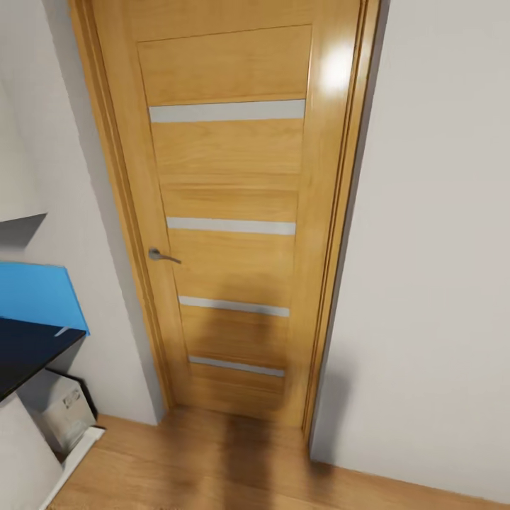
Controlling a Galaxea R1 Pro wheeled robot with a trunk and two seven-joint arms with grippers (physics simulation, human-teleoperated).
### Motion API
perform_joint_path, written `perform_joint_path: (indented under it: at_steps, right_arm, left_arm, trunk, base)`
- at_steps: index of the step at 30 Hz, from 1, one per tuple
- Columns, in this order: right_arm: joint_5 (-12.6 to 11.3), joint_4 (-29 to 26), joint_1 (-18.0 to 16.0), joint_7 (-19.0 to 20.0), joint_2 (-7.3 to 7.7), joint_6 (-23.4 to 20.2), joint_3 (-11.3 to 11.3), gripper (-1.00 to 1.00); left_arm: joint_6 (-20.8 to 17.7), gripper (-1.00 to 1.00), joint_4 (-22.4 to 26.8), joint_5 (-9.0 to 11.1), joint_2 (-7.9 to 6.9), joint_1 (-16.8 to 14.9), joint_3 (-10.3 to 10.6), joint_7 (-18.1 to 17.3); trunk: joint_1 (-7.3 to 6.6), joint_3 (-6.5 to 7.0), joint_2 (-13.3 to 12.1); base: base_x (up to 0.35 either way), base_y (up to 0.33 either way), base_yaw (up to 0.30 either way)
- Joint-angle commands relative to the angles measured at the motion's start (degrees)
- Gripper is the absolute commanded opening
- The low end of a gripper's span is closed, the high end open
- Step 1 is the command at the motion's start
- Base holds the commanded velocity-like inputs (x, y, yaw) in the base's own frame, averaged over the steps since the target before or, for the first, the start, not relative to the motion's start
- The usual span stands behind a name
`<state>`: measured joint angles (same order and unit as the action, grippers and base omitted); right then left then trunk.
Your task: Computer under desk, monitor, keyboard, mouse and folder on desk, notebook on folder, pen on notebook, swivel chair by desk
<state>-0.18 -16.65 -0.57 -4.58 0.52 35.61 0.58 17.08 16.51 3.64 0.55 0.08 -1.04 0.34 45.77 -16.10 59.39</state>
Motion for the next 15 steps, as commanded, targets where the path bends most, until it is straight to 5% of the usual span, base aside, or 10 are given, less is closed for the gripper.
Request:
perform_joint_path:
  at_steps: [1,3,7,10,15]
  right_arm:
    - [0.0,0.0,-0.1,-0.6,0.01,0.2,0.0,1.00]
    - [-0.1,-0.1,-0.4,-2.3,0.07,0.2,0.0,1.00]
    - [-0.1,-0.1,-0.5,-2.8,0.12,0.2,0.0,1.00]
    - [-0.1,-0.1,-0.6,-3.1,0.17,0.2,0.0,1.00]
    - [-0.1,-0.1,-0.6,-3.1,0.18,0.2,0.0,1.00]
  left_arm:
    - [0.6,1.00,0.2,1.3,-0.11,0.0,-0.5,-0.1]
    - [3.0,1.00,0.7,5.6,-0.69,0.0,-2.2,-0.4]
    - [7.1,1.00,0.9,6.9,-1.82,0.0,-2.8,-0.3]
    - [16.2,1.00,0.6,7.4,-4.11,0.0,-2.8,-0.5]
    - [20.1,1.00,0.0,7.5,-4.53,0.0,-2.8,-0.4]
  trunk:
    - [-0.22,0.16,-0.4]
    - [-0.66,0.59,-1.2]
    - [-0.88,0.90,-1.6]
    - [-0.88,1.00,-1.6]
    - [-0.88,1.15,-1.6]
  base:
    - [0.000,0.000,0.267]
    - [0.000,0.000,0.266]
    - [0.000,0.000,0.266]
    - [0.025,0.000,0.266]
    - [0.029,0.000,0.267]
